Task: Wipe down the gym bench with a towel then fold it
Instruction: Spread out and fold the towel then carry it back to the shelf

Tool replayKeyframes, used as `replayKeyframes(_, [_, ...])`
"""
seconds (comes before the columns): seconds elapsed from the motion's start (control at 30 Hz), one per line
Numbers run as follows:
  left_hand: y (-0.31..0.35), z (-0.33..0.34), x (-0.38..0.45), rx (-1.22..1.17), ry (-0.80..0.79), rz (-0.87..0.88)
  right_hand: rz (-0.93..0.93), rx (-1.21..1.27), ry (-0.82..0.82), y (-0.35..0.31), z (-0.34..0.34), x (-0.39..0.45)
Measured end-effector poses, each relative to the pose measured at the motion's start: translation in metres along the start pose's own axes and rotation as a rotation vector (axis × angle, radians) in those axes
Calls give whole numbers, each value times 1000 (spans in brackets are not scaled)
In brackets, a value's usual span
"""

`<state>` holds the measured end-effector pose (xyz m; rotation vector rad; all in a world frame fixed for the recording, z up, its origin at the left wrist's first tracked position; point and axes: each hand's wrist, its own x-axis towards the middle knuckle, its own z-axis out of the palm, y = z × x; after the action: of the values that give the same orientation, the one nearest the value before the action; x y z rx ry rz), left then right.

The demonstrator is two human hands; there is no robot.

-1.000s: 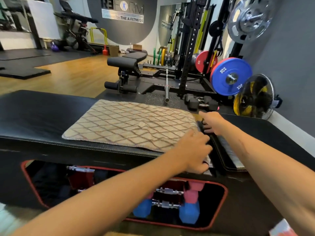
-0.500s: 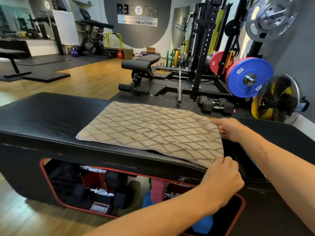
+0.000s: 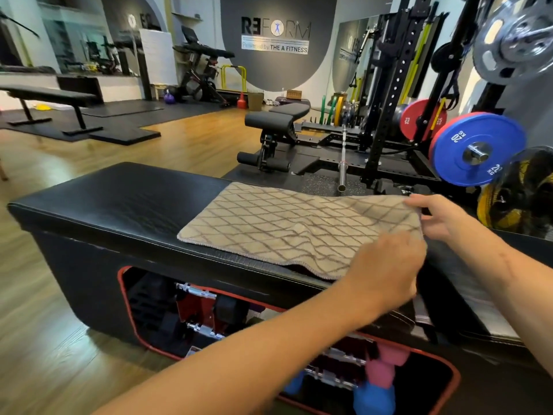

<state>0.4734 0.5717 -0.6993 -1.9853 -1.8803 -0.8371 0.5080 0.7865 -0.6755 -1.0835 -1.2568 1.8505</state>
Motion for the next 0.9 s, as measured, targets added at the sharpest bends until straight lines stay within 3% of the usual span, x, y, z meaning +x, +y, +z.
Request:
replayKeyframes(0.13, [-46,-38,0,-241,107,-415,-17,-118,59,-20,31,10])
replayKeyframes(0.23, [-92,-64,-16,-452,164,-723,-161,-249,98,-34,70,15])
replayKeyframes(0.33, [-137,-85,-45,-553,134,-905,-372,-483,97,-40,127,6])
replayKeyframes(0.43, [-176,-96,-79,-481,111,-982,-495,-764,-90,-33,185,4])
replayKeyframes(0.57, [-209,-110,-110,-430,221,-1067,-655,-1164,-343,-6,247,-9])
replayKeyframes(0.77, [-240,-124,-132,-309,321,-1114,-597,-1375,-544,40,299,4])
replayKeyframes(0.9, [-253,-122,-139,-221,281,-1122,-581,-1639,-526,68,308,18])
